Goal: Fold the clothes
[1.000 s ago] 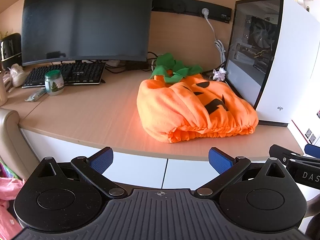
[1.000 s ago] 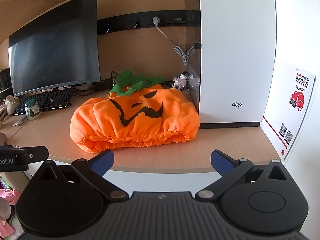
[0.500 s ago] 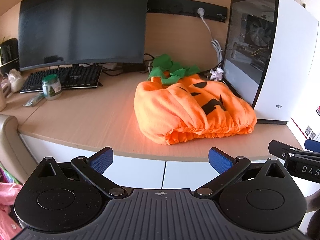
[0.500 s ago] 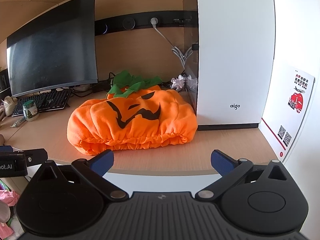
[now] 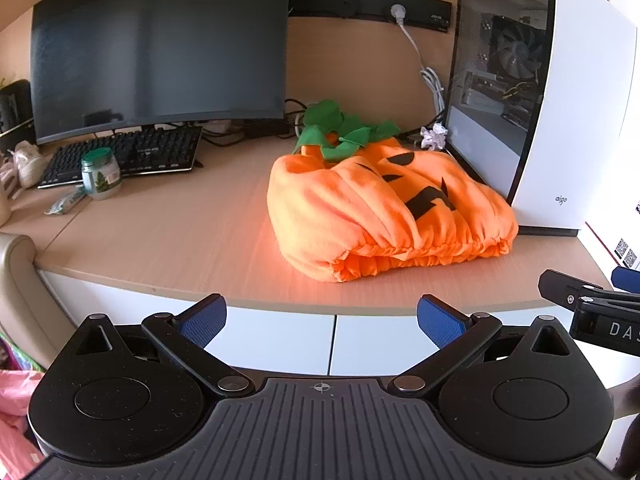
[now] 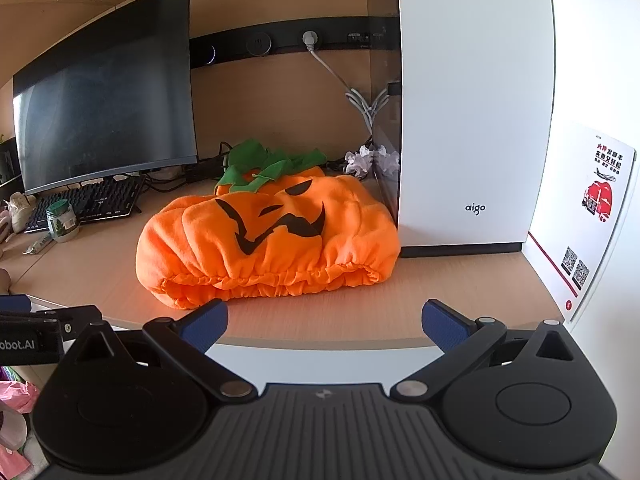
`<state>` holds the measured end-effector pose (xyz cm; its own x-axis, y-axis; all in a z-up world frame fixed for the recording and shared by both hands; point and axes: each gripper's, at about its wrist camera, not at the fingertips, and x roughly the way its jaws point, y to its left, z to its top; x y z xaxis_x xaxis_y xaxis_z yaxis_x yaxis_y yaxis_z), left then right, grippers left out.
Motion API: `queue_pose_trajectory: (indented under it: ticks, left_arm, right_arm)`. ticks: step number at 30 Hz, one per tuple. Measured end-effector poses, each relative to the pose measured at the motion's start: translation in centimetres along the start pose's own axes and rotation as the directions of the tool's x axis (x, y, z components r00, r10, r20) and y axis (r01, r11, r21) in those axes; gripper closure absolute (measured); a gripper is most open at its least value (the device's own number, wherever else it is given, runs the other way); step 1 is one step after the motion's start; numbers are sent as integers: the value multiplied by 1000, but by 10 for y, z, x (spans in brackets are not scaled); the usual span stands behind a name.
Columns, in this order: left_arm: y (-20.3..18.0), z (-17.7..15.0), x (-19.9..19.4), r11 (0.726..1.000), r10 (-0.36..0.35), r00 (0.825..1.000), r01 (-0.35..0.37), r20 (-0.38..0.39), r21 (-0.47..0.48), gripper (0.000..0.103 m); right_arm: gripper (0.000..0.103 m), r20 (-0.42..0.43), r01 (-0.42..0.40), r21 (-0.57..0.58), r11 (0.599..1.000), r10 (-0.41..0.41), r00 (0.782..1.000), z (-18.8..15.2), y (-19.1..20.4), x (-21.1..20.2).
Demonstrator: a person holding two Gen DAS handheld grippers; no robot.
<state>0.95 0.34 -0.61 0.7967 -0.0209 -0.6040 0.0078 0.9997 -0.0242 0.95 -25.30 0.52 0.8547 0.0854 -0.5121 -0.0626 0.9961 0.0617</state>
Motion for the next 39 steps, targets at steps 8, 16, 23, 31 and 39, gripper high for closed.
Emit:
queue_pose_trajectory:
  ticks: [8, 16, 23, 31, 39]
  left_arm:
    - [-2, -3, 1, 1000, -9, 1000, 9, -14, 15, 0]
    - [0, -6, 0, 1000, -24, 1000, 24, -9, 3, 0]
    - [3, -3, 4, 1000, -24, 1000, 24, -13, -6, 0]
    - [7, 6, 12, 999, -36, 999, 36, 0, -20, 0]
    - [9, 9, 17, 998, -58, 998, 58, -7, -12, 0]
  right_arm:
    - [0, 9, -2, -10, 1000, 2, 1000, -1, 2, -4]
    - [0, 15, -15, -24, 1000, 15, 1000, 0, 5, -5]
    - [0, 11, -23, -18, 1000, 23, 1000, -1, 6, 0]
    - [0, 29, -27, 15, 1000, 26, 999, 3, 2, 8]
    - [0, 43, 9, 20, 1000, -10, 999, 13, -3, 8]
